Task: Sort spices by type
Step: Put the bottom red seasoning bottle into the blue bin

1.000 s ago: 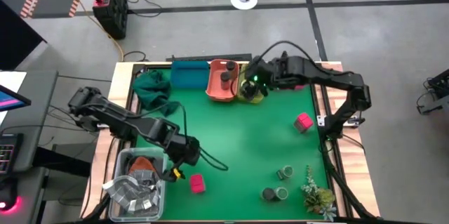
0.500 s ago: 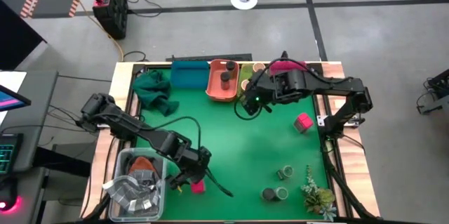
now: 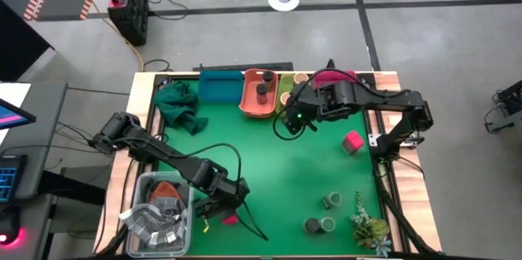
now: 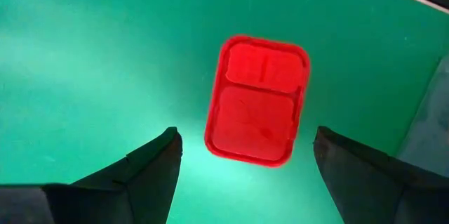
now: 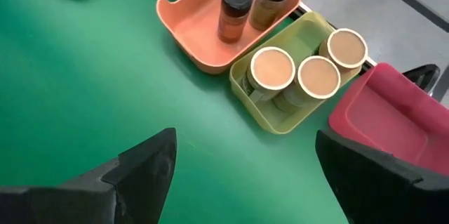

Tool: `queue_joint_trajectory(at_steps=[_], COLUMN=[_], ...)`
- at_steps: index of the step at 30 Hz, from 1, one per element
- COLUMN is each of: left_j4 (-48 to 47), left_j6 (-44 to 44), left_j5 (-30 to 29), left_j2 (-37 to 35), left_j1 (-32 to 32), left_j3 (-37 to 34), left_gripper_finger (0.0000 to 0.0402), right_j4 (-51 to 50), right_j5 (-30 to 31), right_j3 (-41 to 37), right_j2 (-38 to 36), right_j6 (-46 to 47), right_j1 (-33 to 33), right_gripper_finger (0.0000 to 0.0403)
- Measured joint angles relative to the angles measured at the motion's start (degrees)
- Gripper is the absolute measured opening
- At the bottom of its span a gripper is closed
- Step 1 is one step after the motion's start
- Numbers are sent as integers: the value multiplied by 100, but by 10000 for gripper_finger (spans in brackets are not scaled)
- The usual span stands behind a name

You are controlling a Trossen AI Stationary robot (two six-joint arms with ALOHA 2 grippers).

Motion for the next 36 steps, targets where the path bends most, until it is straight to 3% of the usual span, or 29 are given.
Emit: queue_joint_trajectory(at_steps=[17,25,28,36], left_j4=[-160,337,378,878], left_j6=[232,661,753,960], left_j5=[179,-187,-66,-111], left_j2=[-14,-6,15,8], left_j1=[-199,-267,-253,-250], left_j3=[-13,-17,-35,-609], left_gripper_finger=[290,290,290,290], right_j4=[-110,-105,-106,-106], right_j5=[82,117,179,272], right_j3=[0,2,2,2], right_j2=[0,0,0,0], right_j6=[85,261,310,350], right_j1=[20,89,123,177], right_gripper_finger=[367,367,367,368])
